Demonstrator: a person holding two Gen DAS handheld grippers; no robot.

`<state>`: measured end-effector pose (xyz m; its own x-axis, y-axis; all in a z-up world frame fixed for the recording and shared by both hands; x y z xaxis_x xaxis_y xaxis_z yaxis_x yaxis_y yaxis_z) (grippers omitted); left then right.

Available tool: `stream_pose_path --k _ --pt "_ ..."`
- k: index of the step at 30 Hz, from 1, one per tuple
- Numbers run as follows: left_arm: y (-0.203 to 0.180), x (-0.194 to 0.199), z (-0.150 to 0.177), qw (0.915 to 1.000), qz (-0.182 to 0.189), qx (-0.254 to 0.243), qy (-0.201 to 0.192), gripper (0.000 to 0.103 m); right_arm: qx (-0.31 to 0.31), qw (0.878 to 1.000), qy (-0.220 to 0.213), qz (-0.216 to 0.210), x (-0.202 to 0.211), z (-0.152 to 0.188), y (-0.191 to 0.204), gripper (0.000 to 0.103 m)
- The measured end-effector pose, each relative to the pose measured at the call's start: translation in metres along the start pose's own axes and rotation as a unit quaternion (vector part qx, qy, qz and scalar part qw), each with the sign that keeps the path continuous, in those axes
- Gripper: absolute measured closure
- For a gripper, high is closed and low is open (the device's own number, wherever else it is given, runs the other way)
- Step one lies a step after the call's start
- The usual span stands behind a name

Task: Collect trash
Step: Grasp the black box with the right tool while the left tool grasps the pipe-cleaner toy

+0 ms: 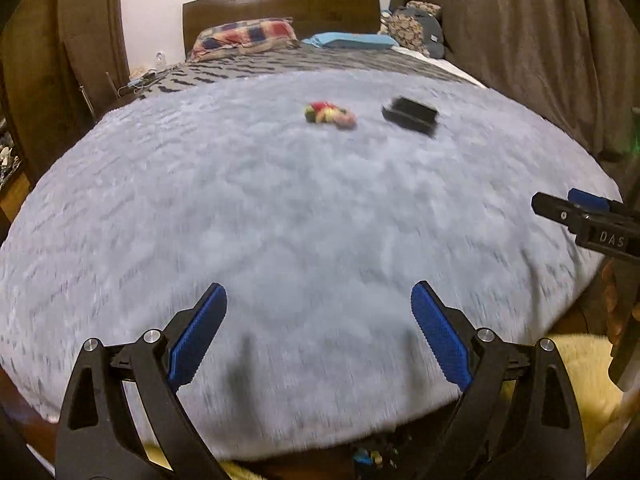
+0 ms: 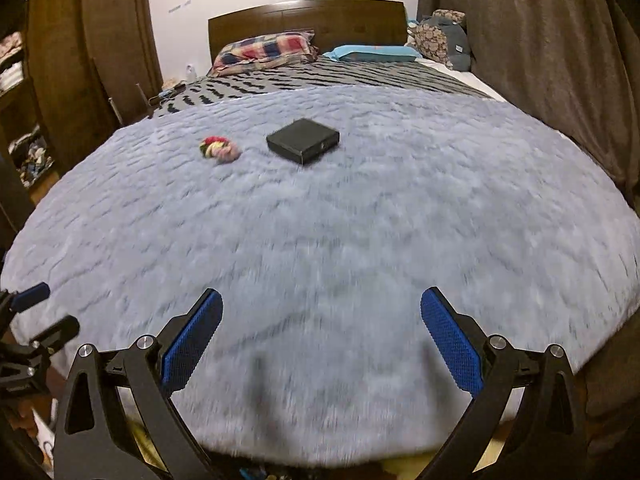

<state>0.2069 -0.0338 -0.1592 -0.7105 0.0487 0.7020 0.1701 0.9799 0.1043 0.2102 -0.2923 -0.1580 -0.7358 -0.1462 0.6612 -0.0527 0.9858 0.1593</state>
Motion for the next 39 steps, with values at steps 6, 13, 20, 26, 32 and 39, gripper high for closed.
stream_pose_path --k 6,13,20,26,32,39 --pt "0.006 -0.037 -0.045 0.9999 -0.011 0.011 -0.001 0.015 0.044 0.999 0.028 0.004 -0.057 -0.053 -0.002 0.003" --pt "0.008 -0.087 -0.084 0.9994 -0.018 0.015 0.026 0.015 0.077 0.995 0.064 -0.015 -0.132 -0.1 0.0 0.003" --pt "0.007 -0.12 -0.114 0.9988 -0.017 0.018 0.041 0.015 0.076 0.992 0.09 -0.038 -0.187 -0.129 -0.002 0.003" --pt "0.005 -0.145 -0.131 0.9981 -0.014 0.024 0.055 0.015 0.078 0.988 0.124 -0.044 -0.217 -0.128 -0.002 0.004" --pt "-0.001 -0.167 -0.157 0.9977 -0.009 0.035 0.057 0.015 0.045 0.989 0.123 -0.073 -0.213 -0.127 -0.011 0.013" --pt "-0.019 -0.196 -0.178 0.9952 0.023 0.054 0.078 0.015 -0.009 0.991 0.111 -0.07 -0.188 -0.117 -0.034 0.02"
Point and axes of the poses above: each gripper's, at about its wrist camera, not at the fingertips, and x roughly against the way its jaws point, y to its left, z to its underside, the point moved 8 cm from there along -x, roughly the way its jaws point, and after that the axes turned 8 degrees about -z, right-handed, at the moved point
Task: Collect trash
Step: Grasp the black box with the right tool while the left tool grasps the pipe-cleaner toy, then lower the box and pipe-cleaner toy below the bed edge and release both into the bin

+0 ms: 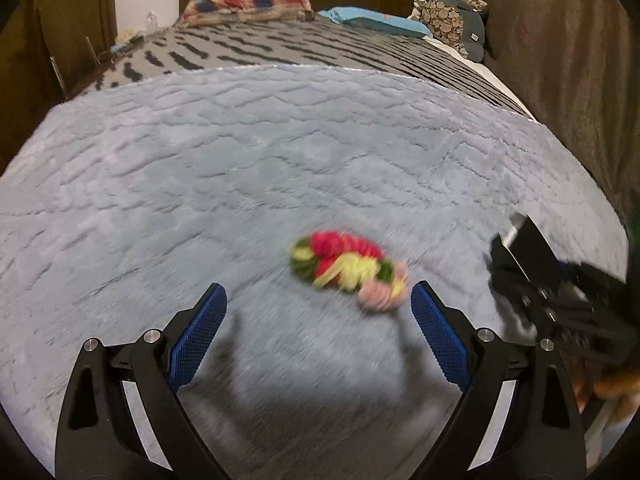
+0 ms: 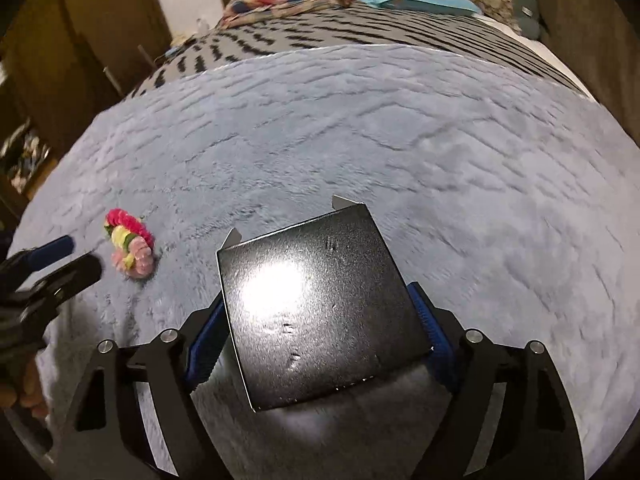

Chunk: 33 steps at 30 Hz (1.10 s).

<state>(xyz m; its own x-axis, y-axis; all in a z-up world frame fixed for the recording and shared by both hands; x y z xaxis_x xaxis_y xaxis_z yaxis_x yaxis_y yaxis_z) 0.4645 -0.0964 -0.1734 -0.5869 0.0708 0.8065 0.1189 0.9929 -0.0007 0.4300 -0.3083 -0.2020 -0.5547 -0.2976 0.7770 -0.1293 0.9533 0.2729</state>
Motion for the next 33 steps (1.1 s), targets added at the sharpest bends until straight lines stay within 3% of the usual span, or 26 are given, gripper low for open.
stream_pose_path --k 4,8,12,16,19,20,27,33 --pt "-0.01 -0.017 -0.008 0.9994 0.015 0.016 0.028 0.016 -0.013 1.0 -0.014 0.02 0.018 0.007 -0.009 0.02" --pt "-0.021 -0.03 -0.012 0.9979 0.025 0.025 0.054 0.027 -0.018 0.999 -0.034 0.012 0.037 0.012 -0.012 0.02" --pt "-0.025 -0.047 -0.015 0.9975 0.005 0.028 0.065 0.028 -0.031 0.998 -0.049 -0.011 0.053 0.013 -0.016 0.021" --pt "-0.029 -0.052 -0.019 0.9983 -0.018 0.012 0.054 0.046 -0.021 0.998 -0.054 0.0 0.06 0.018 -0.022 0.021" --pt "-0.028 -0.049 -0.018 0.9988 -0.015 0.005 0.047 0.05 -0.018 0.999 -0.05 0.003 0.058 0.023 -0.023 0.021" --pt "-0.028 -0.046 -0.016 0.9989 -0.016 -0.002 0.043 0.06 -0.017 0.999 -0.049 0.004 0.058 0.025 -0.023 0.021" --pt "-0.031 -0.019 0.002 0.9982 -0.037 -0.048 0.007 0.061 -0.006 0.998 -0.054 0.013 0.065 0.039 -0.013 0.022" --pt "-0.03 0.03 0.028 0.9959 -0.044 -0.074 -0.028 0.061 0.011 0.997 -0.069 0.034 0.088 0.05 0.007 0.022"
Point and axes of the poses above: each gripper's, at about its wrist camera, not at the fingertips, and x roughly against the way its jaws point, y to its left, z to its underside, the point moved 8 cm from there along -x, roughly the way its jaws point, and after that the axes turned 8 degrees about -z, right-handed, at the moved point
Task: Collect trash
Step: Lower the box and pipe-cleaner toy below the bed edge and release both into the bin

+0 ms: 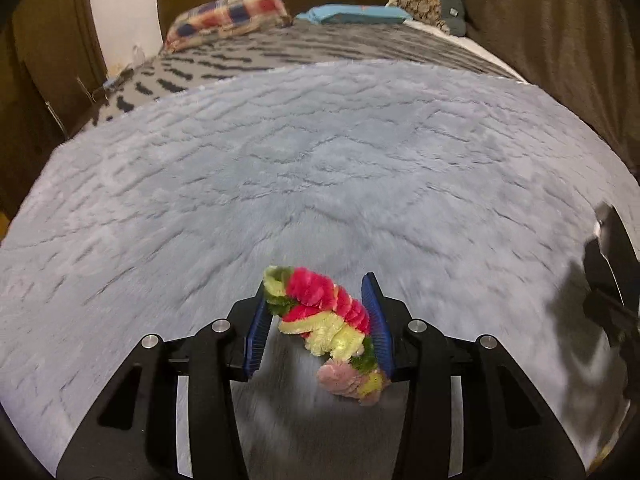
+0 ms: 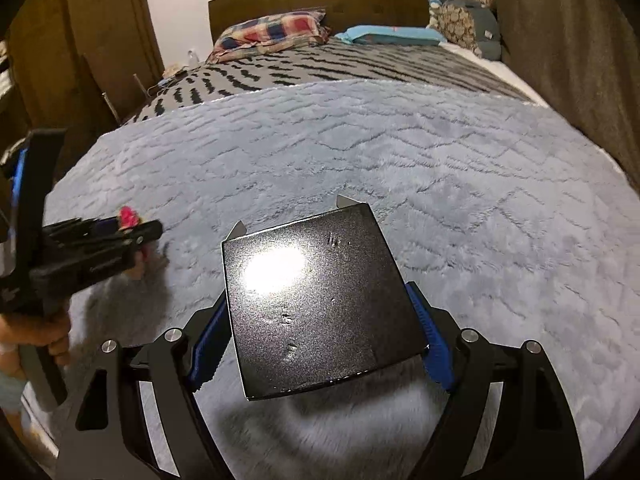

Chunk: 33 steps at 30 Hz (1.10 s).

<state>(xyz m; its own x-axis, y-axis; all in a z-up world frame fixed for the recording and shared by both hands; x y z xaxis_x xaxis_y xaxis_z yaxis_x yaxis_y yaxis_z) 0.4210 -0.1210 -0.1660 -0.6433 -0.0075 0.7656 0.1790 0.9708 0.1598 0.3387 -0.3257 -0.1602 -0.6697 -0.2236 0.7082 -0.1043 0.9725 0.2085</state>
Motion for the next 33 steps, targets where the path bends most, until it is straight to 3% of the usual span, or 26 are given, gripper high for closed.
stream_pose_path --k 12,21,27,33 --pt "0.023 0.154 0.059 0.9945 -0.001 0.004 -0.105 0.061 0.032 0.998 -0.057 -0.007 0.09 0.056 0.058 0.022" --pt "0.027 0.222 0.128 0.9902 0.002 0.004 -0.14 0.06 0.054 0.993 -0.1 -0.018 0.156 0.108 0.091 0.022" --pt "0.021 0.225 0.197 0.9937 0.013 0.013 -0.111 0.06 0.041 0.995 -0.092 -0.019 0.166 0.15 0.095 0.022" --pt "0.013 0.21 0.265 0.9976 0.03 0.016 -0.059 0.06 -0.004 0.998 -0.04 -0.044 0.15 0.214 0.096 0.022"
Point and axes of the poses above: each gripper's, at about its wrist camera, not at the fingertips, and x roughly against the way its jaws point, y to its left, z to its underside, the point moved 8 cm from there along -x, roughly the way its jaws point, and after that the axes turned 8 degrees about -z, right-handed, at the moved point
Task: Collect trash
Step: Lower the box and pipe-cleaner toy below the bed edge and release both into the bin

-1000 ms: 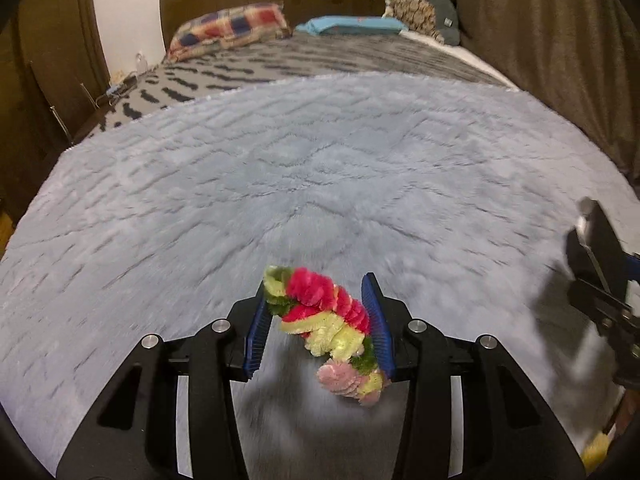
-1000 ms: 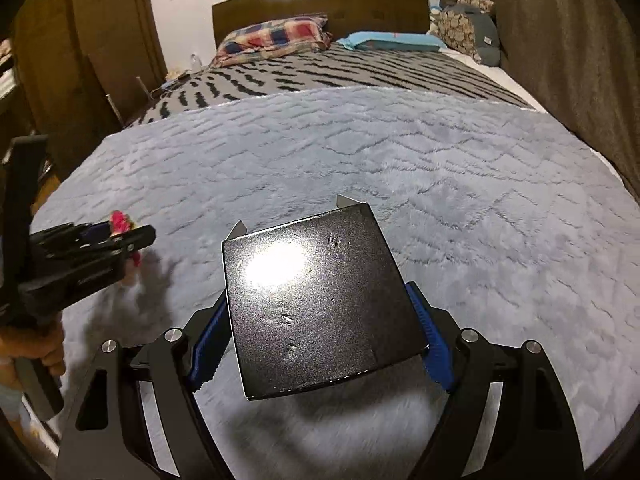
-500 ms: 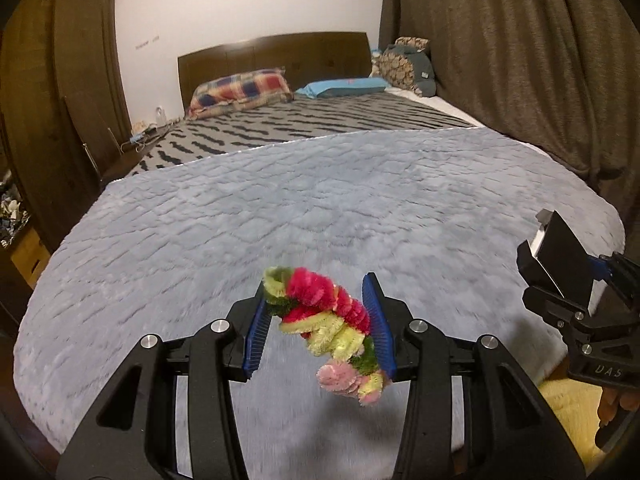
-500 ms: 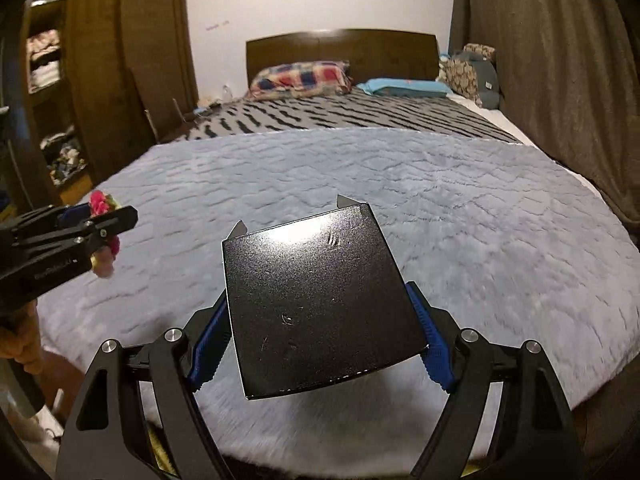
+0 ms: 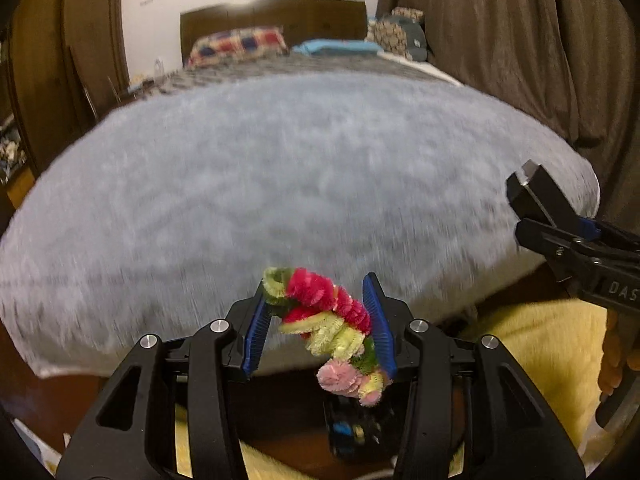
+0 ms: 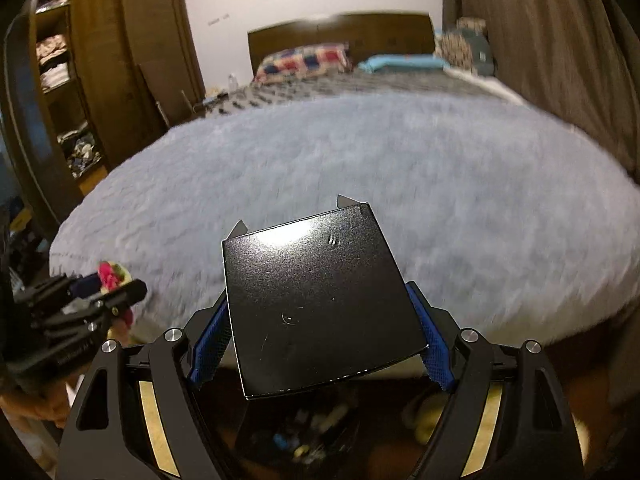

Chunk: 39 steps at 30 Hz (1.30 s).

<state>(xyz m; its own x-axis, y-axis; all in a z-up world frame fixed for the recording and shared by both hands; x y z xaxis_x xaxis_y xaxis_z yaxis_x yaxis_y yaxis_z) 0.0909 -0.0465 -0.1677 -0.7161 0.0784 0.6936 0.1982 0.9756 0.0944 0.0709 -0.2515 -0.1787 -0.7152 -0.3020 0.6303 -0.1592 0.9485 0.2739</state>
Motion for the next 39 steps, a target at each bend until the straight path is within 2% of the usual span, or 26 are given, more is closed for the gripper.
stream_pose_path --k 5,10,14,19,23,28,32,38,39 --pt "-0.003 -0.01 0.048 0.9992 0.006 -0.007 0.038 0.06 -0.014 0.998 0.053 0.002 -0.021 0.047 -0.002 0.022" --pt "-0.007 -0.032 0.092 0.9958 0.004 -0.028 0.087 0.06 -0.003 0.997 0.078 0.007 -0.031 0.064 0.002 0.022" --pt "-0.01 -0.058 0.118 0.9908 0.02 -0.03 0.131 0.06 0.002 0.993 0.113 0.02 -0.052 0.084 -0.004 0.022" --pt "-0.022 -0.09 0.143 0.9827 0.049 -0.034 0.175 0.06 -0.018 0.98 0.193 0.043 -0.091 0.131 -0.022 0.022" --pt "-0.029 -0.118 0.163 0.9765 0.058 -0.032 0.205 0.06 -0.046 0.968 0.242 0.042 -0.114 0.162 -0.03 0.022" --pt "-0.043 -0.145 0.191 0.9631 0.087 -0.022 0.254 0.06 -0.095 0.958 0.269 0.033 -0.131 0.181 -0.042 0.022" --pt "-0.048 -0.159 0.204 0.9559 0.094 -0.016 0.278 0.06 -0.132 0.954 0.268 0.022 -0.141 0.186 -0.048 0.022" --pt "-0.049 -0.165 0.207 0.9546 0.1 -0.01 0.28 0.056 -0.133 0.955 0.265 0.009 -0.149 0.187 -0.04 0.02" --pt "-0.052 -0.163 0.206 0.955 0.099 -0.009 0.279 0.051 -0.13 0.956 0.263 0.01 -0.148 0.186 -0.038 0.016"
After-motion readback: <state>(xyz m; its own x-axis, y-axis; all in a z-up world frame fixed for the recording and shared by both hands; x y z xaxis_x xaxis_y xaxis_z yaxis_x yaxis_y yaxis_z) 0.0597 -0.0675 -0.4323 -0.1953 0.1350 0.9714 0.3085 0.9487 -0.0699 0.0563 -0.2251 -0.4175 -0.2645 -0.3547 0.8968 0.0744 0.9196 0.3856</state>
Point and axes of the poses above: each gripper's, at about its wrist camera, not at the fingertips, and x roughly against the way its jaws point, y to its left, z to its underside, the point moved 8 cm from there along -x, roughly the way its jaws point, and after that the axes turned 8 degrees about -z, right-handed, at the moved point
